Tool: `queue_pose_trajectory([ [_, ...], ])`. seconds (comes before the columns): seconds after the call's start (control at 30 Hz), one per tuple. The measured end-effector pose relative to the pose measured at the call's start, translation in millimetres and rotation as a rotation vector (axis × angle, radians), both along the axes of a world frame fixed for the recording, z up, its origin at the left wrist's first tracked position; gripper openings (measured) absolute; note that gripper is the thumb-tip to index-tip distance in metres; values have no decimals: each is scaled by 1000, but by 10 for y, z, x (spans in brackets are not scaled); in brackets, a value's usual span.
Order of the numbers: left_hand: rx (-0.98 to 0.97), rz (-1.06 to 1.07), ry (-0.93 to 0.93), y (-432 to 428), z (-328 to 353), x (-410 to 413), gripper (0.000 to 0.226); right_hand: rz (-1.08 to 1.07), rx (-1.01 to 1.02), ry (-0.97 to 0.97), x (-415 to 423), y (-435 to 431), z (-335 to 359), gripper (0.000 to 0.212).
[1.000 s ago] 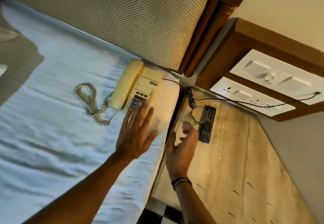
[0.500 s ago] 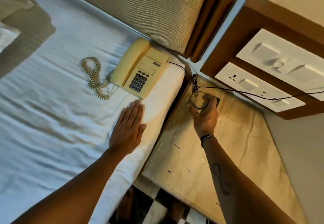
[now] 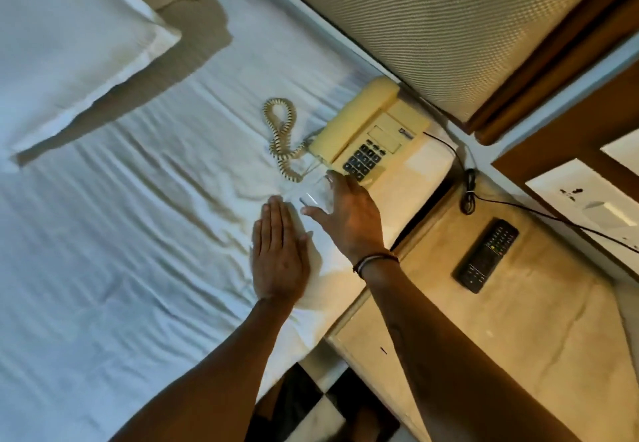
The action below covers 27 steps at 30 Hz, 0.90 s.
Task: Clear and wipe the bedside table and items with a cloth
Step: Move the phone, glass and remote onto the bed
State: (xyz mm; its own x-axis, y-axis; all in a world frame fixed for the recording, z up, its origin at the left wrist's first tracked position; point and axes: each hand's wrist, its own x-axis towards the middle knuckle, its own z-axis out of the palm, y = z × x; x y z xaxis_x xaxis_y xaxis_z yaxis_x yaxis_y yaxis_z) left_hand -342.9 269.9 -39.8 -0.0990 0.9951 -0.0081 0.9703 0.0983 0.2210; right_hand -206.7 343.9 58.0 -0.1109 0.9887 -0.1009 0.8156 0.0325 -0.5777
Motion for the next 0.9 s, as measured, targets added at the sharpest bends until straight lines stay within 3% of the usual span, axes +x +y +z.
queue_pose_trajectory([
  [0.17,66,107,-36,59,-29,-257,72,-48,90,-31,-295,161,-166,75],
  [0.37,34,79,7,-78,30,-377,76,-71,120,47,-186,54,-172,64],
  [0.47,29,43,25,-204,45,-312,75,-209,288,107,78,-301,-225,43],
  [0.53,31,17,37,-290,36,-248,75,-371,330,86,409,-618,-346,39],
  [0.7,62,-188,50,-507,1,62,71,-677,84,-154,1497,-1261,-665,58],
  [0.9,71,-342,76,-572,-49,207,72,-699,-207,-201,2203,-1301,-761,70],
])
